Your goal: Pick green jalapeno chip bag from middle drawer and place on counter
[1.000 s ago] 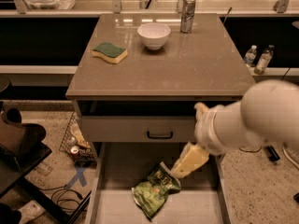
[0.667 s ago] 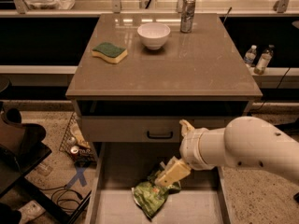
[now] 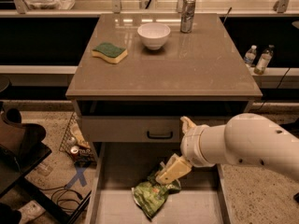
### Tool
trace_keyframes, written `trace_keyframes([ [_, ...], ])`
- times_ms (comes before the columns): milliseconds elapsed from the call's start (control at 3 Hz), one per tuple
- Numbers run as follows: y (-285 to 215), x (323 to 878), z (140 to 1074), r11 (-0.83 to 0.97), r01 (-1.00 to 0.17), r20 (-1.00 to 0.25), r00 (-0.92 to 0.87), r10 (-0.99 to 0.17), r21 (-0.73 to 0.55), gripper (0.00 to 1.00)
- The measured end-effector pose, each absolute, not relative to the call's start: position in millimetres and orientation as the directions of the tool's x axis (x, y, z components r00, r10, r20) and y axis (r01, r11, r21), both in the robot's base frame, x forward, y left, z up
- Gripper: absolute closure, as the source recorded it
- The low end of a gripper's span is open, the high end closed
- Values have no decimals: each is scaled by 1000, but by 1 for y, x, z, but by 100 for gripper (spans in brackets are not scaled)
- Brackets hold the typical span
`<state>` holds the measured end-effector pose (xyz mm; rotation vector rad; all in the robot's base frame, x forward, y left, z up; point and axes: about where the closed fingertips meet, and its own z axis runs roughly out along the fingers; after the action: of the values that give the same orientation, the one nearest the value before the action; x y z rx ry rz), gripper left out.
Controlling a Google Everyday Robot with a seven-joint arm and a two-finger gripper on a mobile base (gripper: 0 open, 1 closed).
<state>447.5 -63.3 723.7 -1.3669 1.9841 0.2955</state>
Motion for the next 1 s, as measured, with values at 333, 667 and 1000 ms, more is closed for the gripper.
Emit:
trace_keyframes([
  [333, -65, 440, 673, 443, -882, -680, -226, -698, -161, 0],
  [667, -68, 432, 612, 426, -894, -708, -212, -674, -138, 0],
  [1000, -63, 439, 552, 389, -910, -730, -170, -662, -141, 0],
])
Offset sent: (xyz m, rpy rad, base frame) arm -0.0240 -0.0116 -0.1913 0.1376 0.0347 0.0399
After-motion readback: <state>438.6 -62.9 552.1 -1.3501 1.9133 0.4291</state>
